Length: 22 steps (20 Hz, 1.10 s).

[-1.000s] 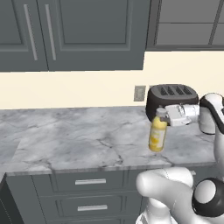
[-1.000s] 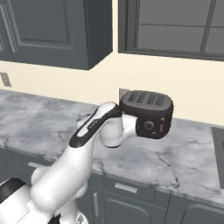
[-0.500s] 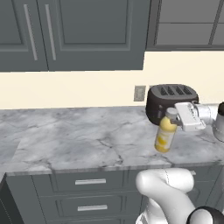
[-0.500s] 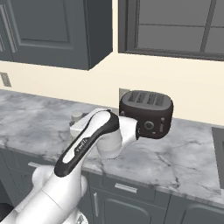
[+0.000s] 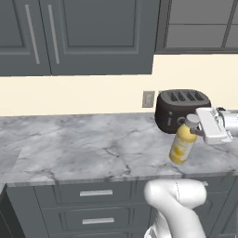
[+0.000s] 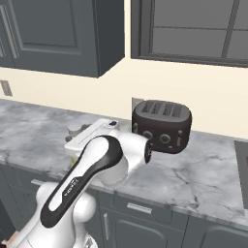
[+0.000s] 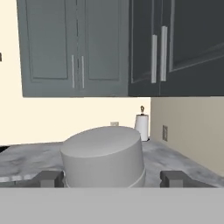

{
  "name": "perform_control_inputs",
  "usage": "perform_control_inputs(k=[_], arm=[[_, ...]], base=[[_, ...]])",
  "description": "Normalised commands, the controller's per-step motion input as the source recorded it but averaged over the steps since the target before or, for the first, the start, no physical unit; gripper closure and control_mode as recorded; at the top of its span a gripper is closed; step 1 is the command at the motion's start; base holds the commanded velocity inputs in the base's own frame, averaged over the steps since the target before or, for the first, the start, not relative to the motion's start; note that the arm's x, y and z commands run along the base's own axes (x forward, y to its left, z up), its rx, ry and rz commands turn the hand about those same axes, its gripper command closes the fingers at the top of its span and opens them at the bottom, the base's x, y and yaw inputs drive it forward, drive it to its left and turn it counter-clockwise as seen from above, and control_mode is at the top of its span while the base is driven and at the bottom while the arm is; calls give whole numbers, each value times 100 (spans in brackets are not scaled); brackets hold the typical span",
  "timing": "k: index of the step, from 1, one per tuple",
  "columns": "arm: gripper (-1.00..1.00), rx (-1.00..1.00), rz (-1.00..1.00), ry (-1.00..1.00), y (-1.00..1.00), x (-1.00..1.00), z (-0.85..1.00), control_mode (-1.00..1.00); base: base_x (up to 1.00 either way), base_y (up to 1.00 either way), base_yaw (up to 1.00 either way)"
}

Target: There is a wine glass and glass cup on the dining counter. Place the wine bottle next to the wine glass and the juice bottle next to the glass cup.

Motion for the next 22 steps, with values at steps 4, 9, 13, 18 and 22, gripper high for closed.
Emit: perform_control_inputs(k=[4,9,13,18,22], arm=[[100,-3,0,7,1,-27,20,-100],[100,-2,0,1,1,0,0,-100],[100,0,0,0,0,0,0,100],[100,0,0,0,0,0,0,100],[100,0,0,0,0,0,0,100]], base=[[0,0,0],[0,0,0],[-2,0,0],[-57,-4,0],[-76,-9,0]])
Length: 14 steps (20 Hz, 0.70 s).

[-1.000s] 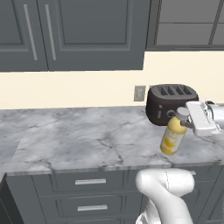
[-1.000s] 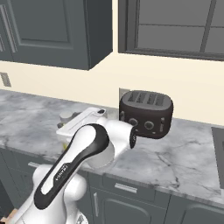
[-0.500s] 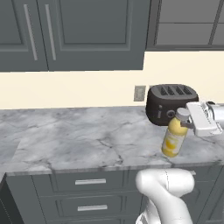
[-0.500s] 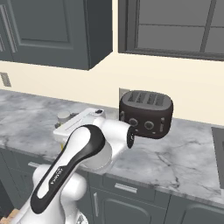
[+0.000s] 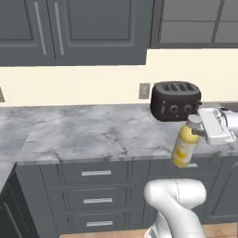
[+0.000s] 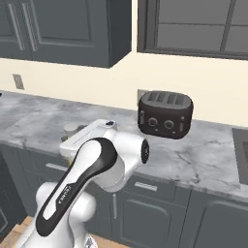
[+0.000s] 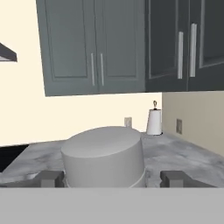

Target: There is a wine glass and glass cup on the dining counter. Place the wine bottle next to the wine glass and the juice bottle next to the glass cup.

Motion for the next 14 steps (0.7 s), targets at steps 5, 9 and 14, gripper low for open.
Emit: perform_control_inputs(k=[5,9,14], arm=[[100,0,0,0,0,0,0,100],[100,0,0,0,0,0,0,100],[100,0,0,0,0,0,0,100]], base=[[-35,1,-50],[0,8,-97],[0,7,-99]])
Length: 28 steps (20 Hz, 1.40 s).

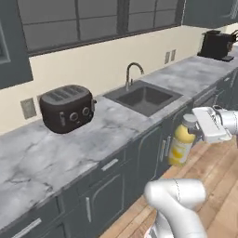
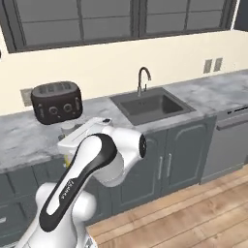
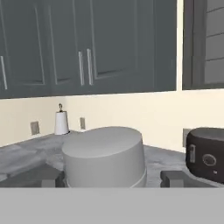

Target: There is a wine glass and glass cup on the dining counter. Place the wine bottle next to the wine glass and the juice bottle next to the glass cup.

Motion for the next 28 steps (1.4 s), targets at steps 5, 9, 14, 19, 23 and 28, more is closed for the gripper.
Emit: perform_control_inputs(k=[5,9,14,19,23,28], arm=[[100,0,0,0,0,0,0,100],[100,0,0,0,0,0,0,100],[100,0,0,0,0,0,0,100],[100,0,0,0,0,0,0,100],[100,0,0,0,0,0,0,100],[100,0,0,0,0,0,0,100]], base=[[0,5,-100],[0,4,-100],[0,4,-99],[34,24,-70],[73,32,-37],[79,33,-32]])
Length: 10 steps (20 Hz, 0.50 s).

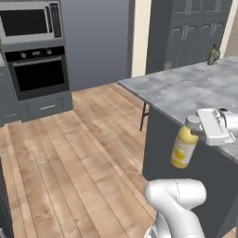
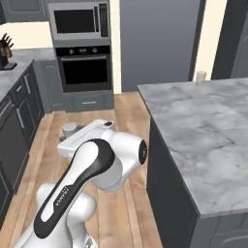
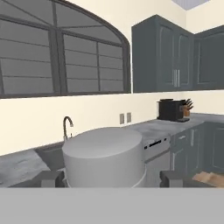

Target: There is a wine glass and glass cup on the dining counter. Place the wine bottle next to the wine glass and the juice bottle next to the glass cup.

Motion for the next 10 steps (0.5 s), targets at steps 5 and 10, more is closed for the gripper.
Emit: perform_control_inputs(k=[5,10], arm=[[100,0,0,0,0,0,0,100],[100,0,0,0,0,0,0,100]], base=[[83,35,-26],[84,41,-21]])
